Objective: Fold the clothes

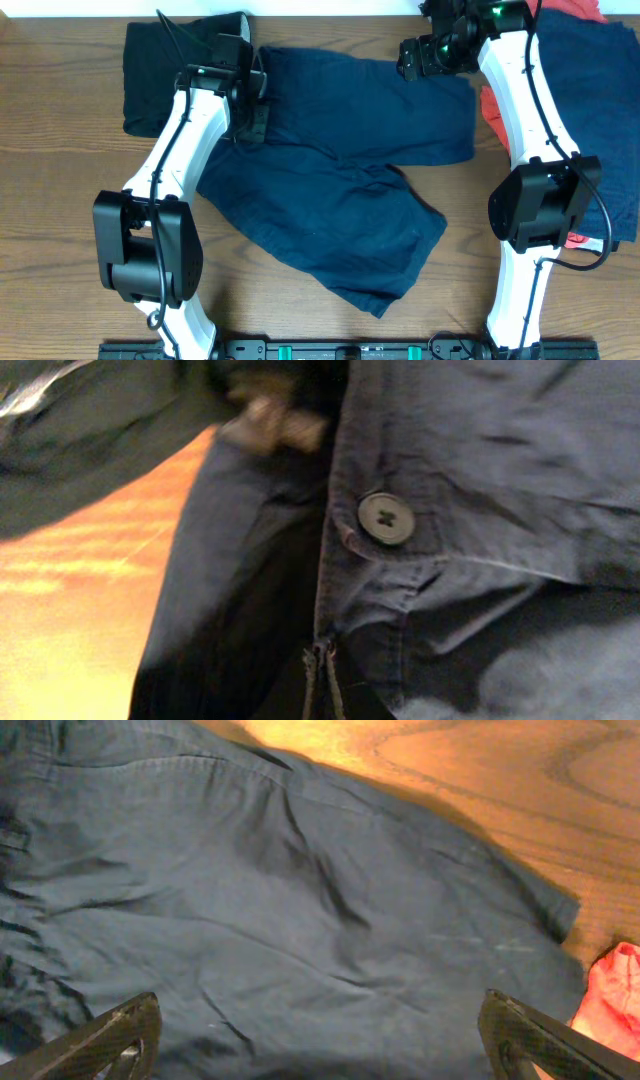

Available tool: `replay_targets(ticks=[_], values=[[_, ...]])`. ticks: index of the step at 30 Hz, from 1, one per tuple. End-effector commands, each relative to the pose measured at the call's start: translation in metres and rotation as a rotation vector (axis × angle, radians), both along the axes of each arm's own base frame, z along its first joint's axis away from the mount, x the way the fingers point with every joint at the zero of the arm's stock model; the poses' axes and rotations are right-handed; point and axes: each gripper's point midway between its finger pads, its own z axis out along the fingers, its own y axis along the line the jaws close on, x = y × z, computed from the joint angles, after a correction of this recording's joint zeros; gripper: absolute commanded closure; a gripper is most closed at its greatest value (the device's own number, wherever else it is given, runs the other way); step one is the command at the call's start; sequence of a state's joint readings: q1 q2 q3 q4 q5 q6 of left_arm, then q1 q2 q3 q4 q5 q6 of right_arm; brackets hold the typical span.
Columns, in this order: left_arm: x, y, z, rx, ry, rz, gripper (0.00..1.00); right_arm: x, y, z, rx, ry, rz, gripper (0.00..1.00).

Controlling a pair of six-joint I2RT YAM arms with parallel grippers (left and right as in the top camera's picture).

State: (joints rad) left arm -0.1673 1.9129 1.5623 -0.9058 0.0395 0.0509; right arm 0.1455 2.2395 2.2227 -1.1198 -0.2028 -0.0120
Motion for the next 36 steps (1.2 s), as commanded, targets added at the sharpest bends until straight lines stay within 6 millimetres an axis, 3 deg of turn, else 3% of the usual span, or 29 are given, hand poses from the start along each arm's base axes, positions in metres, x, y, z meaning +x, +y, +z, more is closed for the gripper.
replay_targets(ticks=[1, 6, 14, 16, 19, 23, 29, 36], values=[[-0.002, 0.044, -0.01, 0.144, 0.014, 0.195, 0.94, -0.003, 0.007, -0.001, -0.003, 0.007, 0.026, 0.01], [-0.009, 0.075, -0.032, 0.188, 0.066, 0.349, 0.94, -0.016, 0.009, -0.006, 0.001, 0.064, 0.033, 0.01], [-0.011, 0.091, -0.044, 0.189, 0.096, 0.41, 0.94, -0.075, 0.04, -0.016, 0.031, 0.283, 0.107, 0.01], [-0.009, 0.091, -0.044, 0.187, 0.091, 0.41, 0.83, -0.089, 0.053, -0.018, 0.018, 0.322, 0.14, 0.01], [-0.009, 0.09, -0.045, 0.18, 0.091, 0.409, 0.54, -0.109, 0.074, -0.019, -0.003, 0.366, 0.191, 0.01], [-0.01, 0.088, -0.043, 0.172, 0.096, 0.408, 0.43, -0.126, 0.092, -0.024, -0.057, 0.4, 0.195, 0.01], [-0.015, 0.066, -0.018, 0.037, 0.1, 0.392, 0.39, -0.142, 0.107, -0.054, -0.121, 0.44, 0.168, 0.01], [-0.024, 0.049, 0.047, -0.077, -0.021, 0.367, 0.24, -0.164, 0.138, -0.105, -0.15, 0.441, 0.258, 0.01]])
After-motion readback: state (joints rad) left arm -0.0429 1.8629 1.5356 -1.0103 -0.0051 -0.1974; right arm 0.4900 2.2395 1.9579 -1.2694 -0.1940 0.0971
